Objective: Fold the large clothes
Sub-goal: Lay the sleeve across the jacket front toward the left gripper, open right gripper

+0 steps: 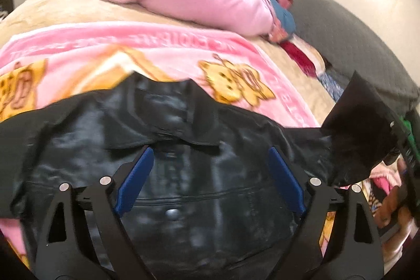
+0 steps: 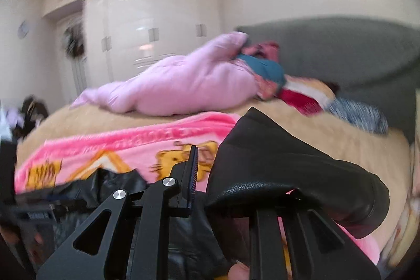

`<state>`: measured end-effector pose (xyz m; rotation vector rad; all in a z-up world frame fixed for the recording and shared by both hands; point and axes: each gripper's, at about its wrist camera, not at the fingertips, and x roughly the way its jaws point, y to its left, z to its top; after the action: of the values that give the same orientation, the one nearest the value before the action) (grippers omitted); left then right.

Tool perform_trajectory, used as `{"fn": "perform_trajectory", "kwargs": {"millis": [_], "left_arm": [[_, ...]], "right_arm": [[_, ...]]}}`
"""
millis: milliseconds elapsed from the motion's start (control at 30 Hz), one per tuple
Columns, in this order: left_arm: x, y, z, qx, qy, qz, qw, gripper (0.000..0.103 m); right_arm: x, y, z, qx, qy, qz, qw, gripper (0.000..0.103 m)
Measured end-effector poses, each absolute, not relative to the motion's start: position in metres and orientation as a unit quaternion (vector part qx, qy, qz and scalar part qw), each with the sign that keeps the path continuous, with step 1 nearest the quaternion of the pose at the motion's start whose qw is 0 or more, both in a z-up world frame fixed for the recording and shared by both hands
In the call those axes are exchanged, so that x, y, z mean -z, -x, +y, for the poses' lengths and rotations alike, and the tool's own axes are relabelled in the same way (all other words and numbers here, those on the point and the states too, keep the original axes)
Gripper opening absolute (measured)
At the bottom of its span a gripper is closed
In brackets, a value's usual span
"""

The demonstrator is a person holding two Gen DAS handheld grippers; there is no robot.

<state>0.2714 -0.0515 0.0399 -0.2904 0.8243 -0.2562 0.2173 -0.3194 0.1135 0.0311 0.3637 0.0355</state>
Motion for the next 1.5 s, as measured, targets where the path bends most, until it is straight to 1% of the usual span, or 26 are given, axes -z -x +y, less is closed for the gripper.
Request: {"fn": "perform_trajectory", "kwargs": {"millis": [200, 333, 600, 767, 833, 900, 933, 1000, 1100, 1167, 1233, 1267, 1300, 1333, 1367, 1433, 1467, 1500], "left_arm": [[-0.054, -0.255, 0.000, 0.091, 0.161, 0.380, 0.906, 0.082], [-0.060, -0.248, 0.032, 0.071, 0.173, 0.370, 0.910, 0.082], [-0.051, -0.239, 0.076, 0.041, 0.190, 0.372, 0.908, 0.082], [-0.043, -0.239, 0.089, 0.037, 0.206, 0.377, 0.902, 0.082], [-0.040, -0.239, 0.091, 0.037, 0.207, 0.379, 0.901, 0.082], [-0.039, -0.238, 0.093, 0.037, 0.209, 0.380, 0.900, 0.082], [-0.038, -0.238, 0.094, 0.036, 0.211, 0.380, 0.900, 0.083], [-0.037, -0.237, 0.098, 0.034, 0.214, 0.381, 0.899, 0.087], [-0.038, -0.233, 0.106, 0.032, 0.222, 0.380, 0.897, 0.087], [-0.039, -0.231, 0.113, 0.030, 0.226, 0.379, 0.897, 0.088], [-0.041, -0.228, 0.121, 0.022, 0.225, 0.379, 0.898, 0.088], [-0.042, -0.228, 0.125, 0.019, 0.225, 0.377, 0.898, 0.088], [-0.043, -0.226, 0.129, 0.015, 0.226, 0.375, 0.899, 0.088], [-0.043, -0.225, 0.131, 0.015, 0.226, 0.375, 0.899, 0.088], [-0.043, -0.224, 0.133, 0.015, 0.227, 0.375, 0.899, 0.088], [-0.040, -0.223, 0.135, 0.015, 0.229, 0.379, 0.897, 0.088], [-0.038, -0.223, 0.135, 0.016, 0.230, 0.381, 0.896, 0.088], [-0.036, -0.223, 0.135, 0.019, 0.232, 0.384, 0.894, 0.088]], "right_arm": [[-0.107, -0.213, -0.226, -0.100, 0.105, 0.175, 0.974, 0.016], [-0.089, -0.211, -0.169, -0.143, 0.168, 0.194, 0.956, 0.016], [-0.038, -0.210, -0.105, -0.181, 0.244, 0.252, 0.919, 0.016], [-0.014, -0.209, -0.087, -0.195, 0.256, 0.290, 0.901, 0.017], [-0.007, -0.209, -0.081, -0.198, 0.258, 0.301, 0.897, 0.021], [-0.003, -0.209, -0.078, -0.203, 0.256, 0.308, 0.893, 0.032], [0.000, -0.207, -0.075, -0.207, 0.254, 0.314, 0.891, 0.035], [0.001, -0.206, -0.071, -0.212, 0.250, 0.320, 0.889, 0.047], [0.003, -0.201, -0.064, -0.213, 0.252, 0.320, 0.888, 0.059], [0.006, -0.193, -0.056, -0.213, 0.273, 0.312, 0.885, 0.062], [0.012, -0.184, -0.048, -0.218, 0.300, 0.306, 0.877, 0.067], [0.016, -0.180, -0.046, -0.226, 0.309, 0.309, 0.871, 0.073], [0.020, -0.176, -0.048, -0.232, 0.301, 0.318, 0.869, 0.079], [0.021, -0.175, -0.051, -0.233, 0.290, 0.326, 0.869, 0.081], [0.022, -0.175, -0.059, -0.233, 0.260, 0.343, 0.872, 0.086], [0.023, -0.179, -0.079, -0.217, 0.193, 0.376, 0.880, 0.089], [0.023, -0.182, -0.096, -0.206, 0.138, 0.396, 0.884, 0.091], [0.022, -0.183, -0.109, -0.198, 0.099, 0.405, 0.887, 0.095]]}}
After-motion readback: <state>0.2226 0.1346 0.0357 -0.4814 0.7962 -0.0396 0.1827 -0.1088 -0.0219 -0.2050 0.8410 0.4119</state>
